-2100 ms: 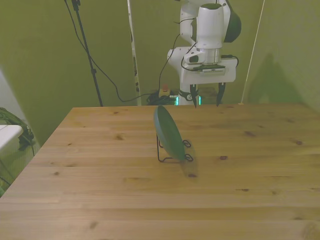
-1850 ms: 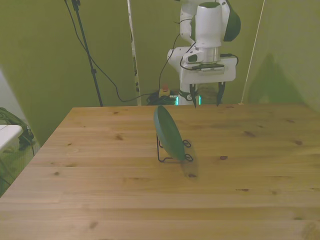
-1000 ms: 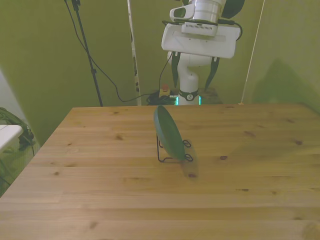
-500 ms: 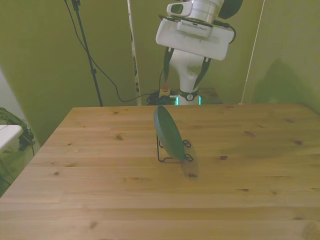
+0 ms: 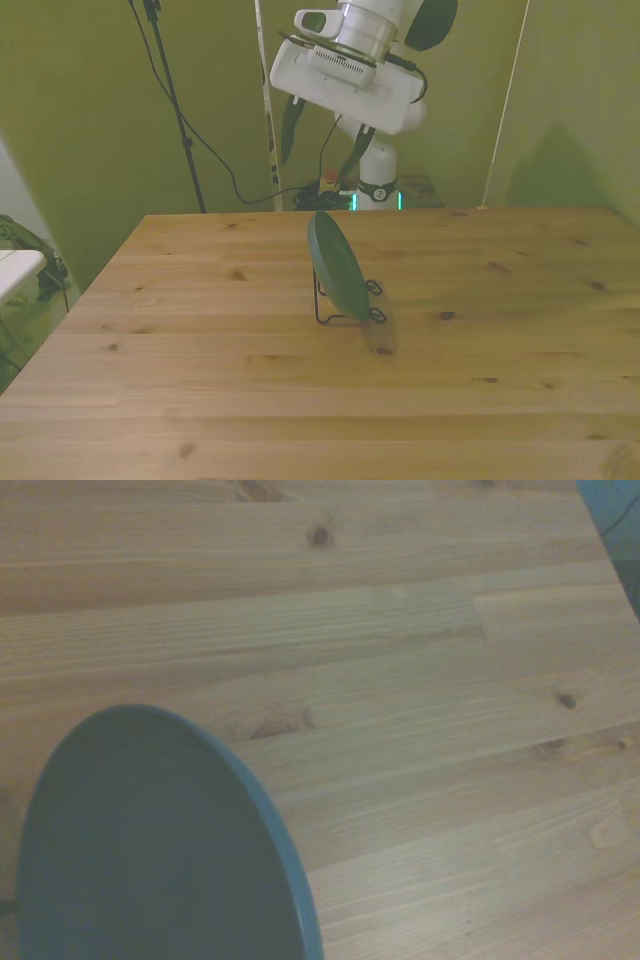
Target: Unload the plate
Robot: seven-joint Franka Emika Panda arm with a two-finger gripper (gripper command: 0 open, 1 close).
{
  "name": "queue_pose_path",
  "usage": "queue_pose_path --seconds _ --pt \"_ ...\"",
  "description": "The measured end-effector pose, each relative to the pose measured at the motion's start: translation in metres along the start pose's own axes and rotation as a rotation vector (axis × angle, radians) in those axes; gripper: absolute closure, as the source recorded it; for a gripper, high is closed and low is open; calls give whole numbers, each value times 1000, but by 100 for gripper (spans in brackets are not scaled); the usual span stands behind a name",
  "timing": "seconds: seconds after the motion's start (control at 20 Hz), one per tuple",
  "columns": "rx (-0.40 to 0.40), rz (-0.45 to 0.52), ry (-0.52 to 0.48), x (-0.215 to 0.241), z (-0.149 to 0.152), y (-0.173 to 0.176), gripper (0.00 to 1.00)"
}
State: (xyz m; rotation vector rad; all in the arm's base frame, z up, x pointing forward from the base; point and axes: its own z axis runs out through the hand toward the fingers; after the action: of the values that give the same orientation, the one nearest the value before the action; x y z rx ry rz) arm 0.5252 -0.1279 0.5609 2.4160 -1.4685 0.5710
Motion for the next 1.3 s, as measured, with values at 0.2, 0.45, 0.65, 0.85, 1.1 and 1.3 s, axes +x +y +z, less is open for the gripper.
queue_pose_path --seconds 0.2,0.45,0.65,0.85,1.1,1.3 --pt "-14 4 -19 0 27 -7 0" --pt "-8 13 -46 -5 41 -13 0" --pt "13 36 -81 -7 49 -17 0" --pt "15 37 -93 -10 55 -20 100" --pt "18 28 -94 -14 55 -24 100" --pt "21 22 -94 -16 56 -26 100"
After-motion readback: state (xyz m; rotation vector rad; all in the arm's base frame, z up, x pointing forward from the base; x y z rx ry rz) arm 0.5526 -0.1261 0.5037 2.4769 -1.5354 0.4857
